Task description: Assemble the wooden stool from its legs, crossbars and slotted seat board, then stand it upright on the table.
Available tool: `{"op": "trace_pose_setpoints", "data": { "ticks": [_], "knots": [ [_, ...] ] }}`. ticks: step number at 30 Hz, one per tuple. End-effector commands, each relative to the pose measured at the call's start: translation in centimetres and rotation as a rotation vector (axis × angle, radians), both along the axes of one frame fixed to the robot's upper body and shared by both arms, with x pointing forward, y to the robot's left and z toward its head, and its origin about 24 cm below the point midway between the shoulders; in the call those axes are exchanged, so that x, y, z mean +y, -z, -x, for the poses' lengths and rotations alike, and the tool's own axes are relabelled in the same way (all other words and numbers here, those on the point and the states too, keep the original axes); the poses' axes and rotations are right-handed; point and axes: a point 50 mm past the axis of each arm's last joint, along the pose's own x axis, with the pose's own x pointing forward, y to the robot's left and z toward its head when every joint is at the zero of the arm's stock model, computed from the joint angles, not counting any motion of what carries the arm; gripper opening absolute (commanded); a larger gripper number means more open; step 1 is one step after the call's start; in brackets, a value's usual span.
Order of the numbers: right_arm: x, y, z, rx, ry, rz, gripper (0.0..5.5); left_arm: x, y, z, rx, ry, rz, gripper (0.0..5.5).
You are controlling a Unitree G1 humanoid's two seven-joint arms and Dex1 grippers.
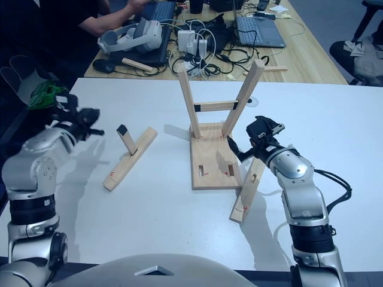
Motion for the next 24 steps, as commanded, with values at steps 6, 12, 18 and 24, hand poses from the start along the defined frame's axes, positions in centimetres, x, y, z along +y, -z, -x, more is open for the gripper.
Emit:
{"op": "trace_pose_setpoints", "data": {
  "ticks": [6,12,18,24],
  "knots": [
    [0.0,0.0,-0.2,-0.003,0.022,-0.023,5.4,-5.5,0.2,2.0,0.127,0.313,-0.016,0.96],
    [-0.1,0.4,0.2,-0.002,0.049,-0.029,5.4,-5.1,-0.3,-1.7,0.154,0.352,-0.114,1.19],
    [0.3,1.0,0.1,-0.013,0.085,-0.043,5.4,-5.8,-0.1,-5.9,0.248,0.528,-0.218,2.19],
    [0.9,1.2,0.0,-0.023,0.099,-0.063,5.4,-6.5,0.8,-8.0,0.331,0.636,-0.288,3.12]
  ]
}}
